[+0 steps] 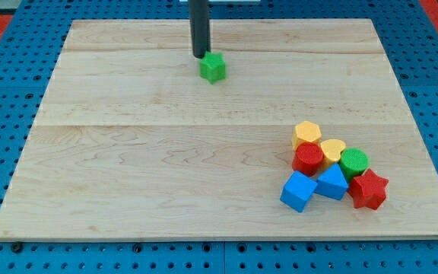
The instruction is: Move the green star to the right side of the red circle
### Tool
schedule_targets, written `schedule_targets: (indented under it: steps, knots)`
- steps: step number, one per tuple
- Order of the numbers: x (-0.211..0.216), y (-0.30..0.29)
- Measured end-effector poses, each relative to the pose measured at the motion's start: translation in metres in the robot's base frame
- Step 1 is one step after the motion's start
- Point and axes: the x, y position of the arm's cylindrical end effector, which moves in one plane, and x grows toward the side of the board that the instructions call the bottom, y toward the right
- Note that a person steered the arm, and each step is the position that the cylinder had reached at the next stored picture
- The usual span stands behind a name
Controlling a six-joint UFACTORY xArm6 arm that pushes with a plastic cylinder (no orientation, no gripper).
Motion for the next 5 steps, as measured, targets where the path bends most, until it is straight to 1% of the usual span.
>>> schedule_targets:
  steps: [2, 3, 4, 5]
  knots:
    - [0.097, 0.057]
    - [0.145, 0.072]
    - [0.186, 0.074]
    - [0.201, 0.067]
